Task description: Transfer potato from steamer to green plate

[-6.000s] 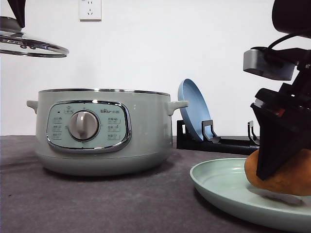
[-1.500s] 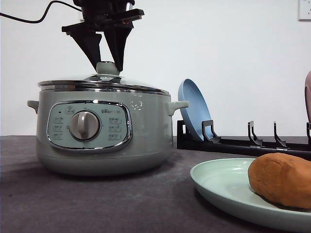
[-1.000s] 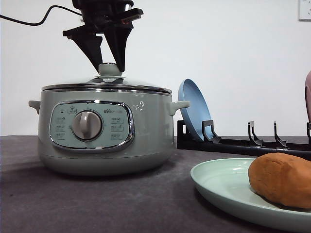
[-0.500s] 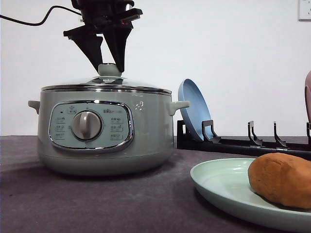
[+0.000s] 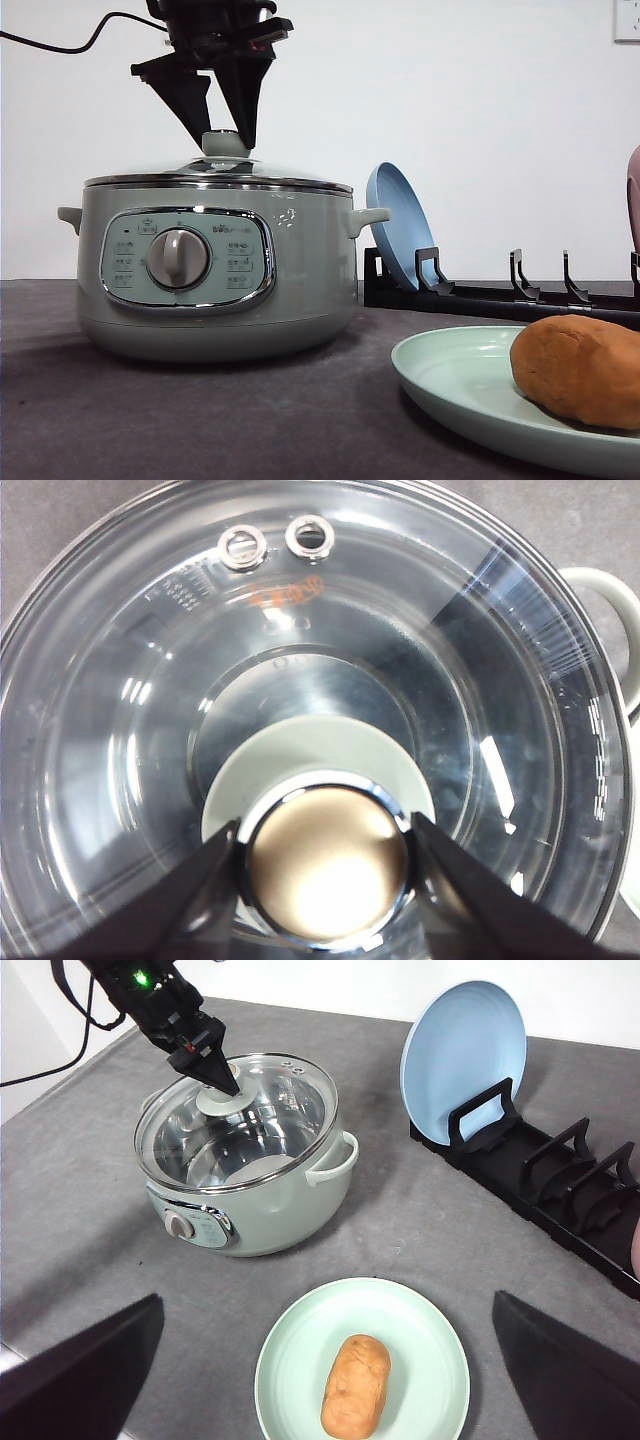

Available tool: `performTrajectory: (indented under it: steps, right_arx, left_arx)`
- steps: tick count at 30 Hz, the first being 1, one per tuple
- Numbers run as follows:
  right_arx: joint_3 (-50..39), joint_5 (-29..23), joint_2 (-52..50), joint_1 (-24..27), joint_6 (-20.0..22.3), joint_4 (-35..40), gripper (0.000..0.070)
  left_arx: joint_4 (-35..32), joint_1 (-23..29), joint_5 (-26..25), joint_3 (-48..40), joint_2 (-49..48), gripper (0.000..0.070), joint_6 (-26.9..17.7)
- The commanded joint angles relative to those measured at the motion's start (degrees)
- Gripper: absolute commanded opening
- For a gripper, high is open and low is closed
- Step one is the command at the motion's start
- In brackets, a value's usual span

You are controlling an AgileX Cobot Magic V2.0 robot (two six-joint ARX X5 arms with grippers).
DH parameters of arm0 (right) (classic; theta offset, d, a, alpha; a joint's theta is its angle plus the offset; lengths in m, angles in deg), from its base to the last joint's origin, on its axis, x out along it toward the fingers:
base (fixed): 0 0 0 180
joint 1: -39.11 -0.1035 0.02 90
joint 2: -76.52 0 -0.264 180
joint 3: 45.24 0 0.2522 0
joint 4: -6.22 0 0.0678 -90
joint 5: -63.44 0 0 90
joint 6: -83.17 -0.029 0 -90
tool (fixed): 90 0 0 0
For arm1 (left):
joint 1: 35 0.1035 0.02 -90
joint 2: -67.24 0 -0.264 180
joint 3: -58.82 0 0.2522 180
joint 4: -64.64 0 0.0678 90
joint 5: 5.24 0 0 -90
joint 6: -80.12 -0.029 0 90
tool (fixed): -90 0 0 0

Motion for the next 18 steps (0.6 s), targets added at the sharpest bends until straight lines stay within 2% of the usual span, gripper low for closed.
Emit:
performTrajectory:
  steps: [1,4,18]
  right_arx:
    - [0.81,-0.16,0.37,-0.26,-0.61,0.55,0.0665]
    - [0.81,-0.18,0.35,-0.26,-0.59,0.55,0.0665]
    - [0.81,-0.13,0.37,-0.26,-0.61,0.50,0.0665]
  left_arx:
    - [-1.23,-0.56,-1.02,1.64,1.05,0.0532,0.04]
    - [-1.25,-0.48,-1.02,1.64,0.53,0.0642,0.16]
    - [0.77,-0.37,-1.02,1.64,-8.74,0.0648,0.23]
